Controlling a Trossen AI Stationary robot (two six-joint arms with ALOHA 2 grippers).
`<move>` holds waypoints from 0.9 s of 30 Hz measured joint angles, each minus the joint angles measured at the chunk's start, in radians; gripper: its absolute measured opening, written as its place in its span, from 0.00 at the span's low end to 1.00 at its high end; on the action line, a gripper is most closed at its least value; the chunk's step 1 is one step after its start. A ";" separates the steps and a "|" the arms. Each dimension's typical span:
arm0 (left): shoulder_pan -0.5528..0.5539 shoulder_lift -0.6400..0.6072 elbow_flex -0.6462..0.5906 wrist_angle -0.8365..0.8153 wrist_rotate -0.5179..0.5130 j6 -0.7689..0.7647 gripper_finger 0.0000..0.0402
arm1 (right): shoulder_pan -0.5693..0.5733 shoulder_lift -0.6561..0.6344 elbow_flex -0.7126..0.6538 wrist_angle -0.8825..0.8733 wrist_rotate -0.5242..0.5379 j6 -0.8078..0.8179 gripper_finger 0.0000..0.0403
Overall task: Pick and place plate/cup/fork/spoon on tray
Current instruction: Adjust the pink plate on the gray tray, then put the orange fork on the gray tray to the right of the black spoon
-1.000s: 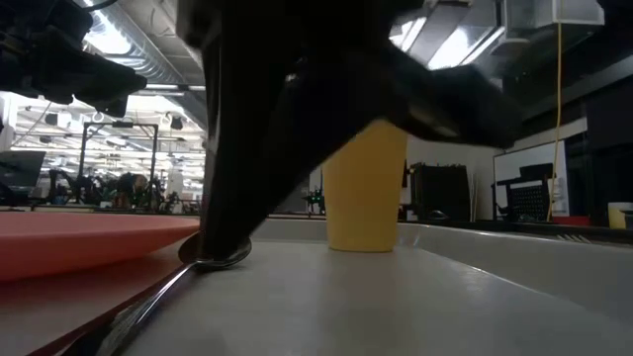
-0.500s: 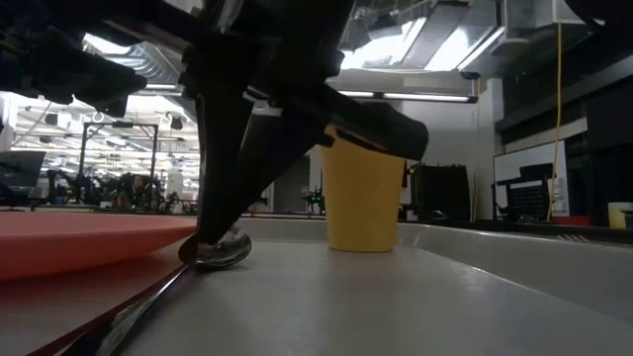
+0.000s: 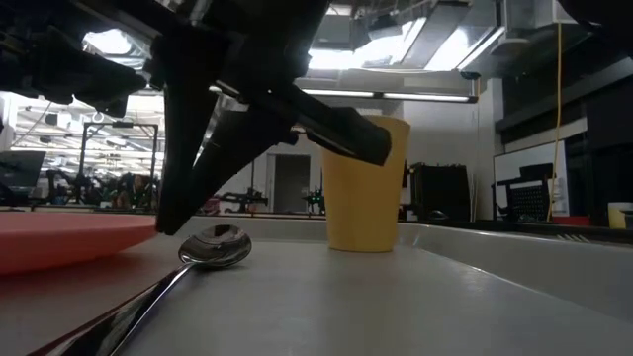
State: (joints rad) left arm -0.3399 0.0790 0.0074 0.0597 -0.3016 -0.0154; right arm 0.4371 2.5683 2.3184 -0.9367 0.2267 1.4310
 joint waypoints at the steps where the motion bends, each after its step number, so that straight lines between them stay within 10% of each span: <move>1: 0.000 0.000 0.000 0.000 0.000 0.000 0.20 | 0.000 0.000 0.000 0.000 0.000 -0.001 0.01; 18: 0.000 0.000 0.000 0.000 0.000 0.000 0.20 | 0.014 0.000 0.007 -0.080 -0.114 0.051 0.01; 27: 0.000 0.000 0.000 0.000 -0.001 0.000 0.20 | 0.084 -0.074 0.031 -0.531 -0.119 0.536 0.01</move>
State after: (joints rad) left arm -0.3401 0.0788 0.0074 0.0598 -0.3022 -0.0154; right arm 0.5210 2.4946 2.3489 -1.4676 0.1075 1.9671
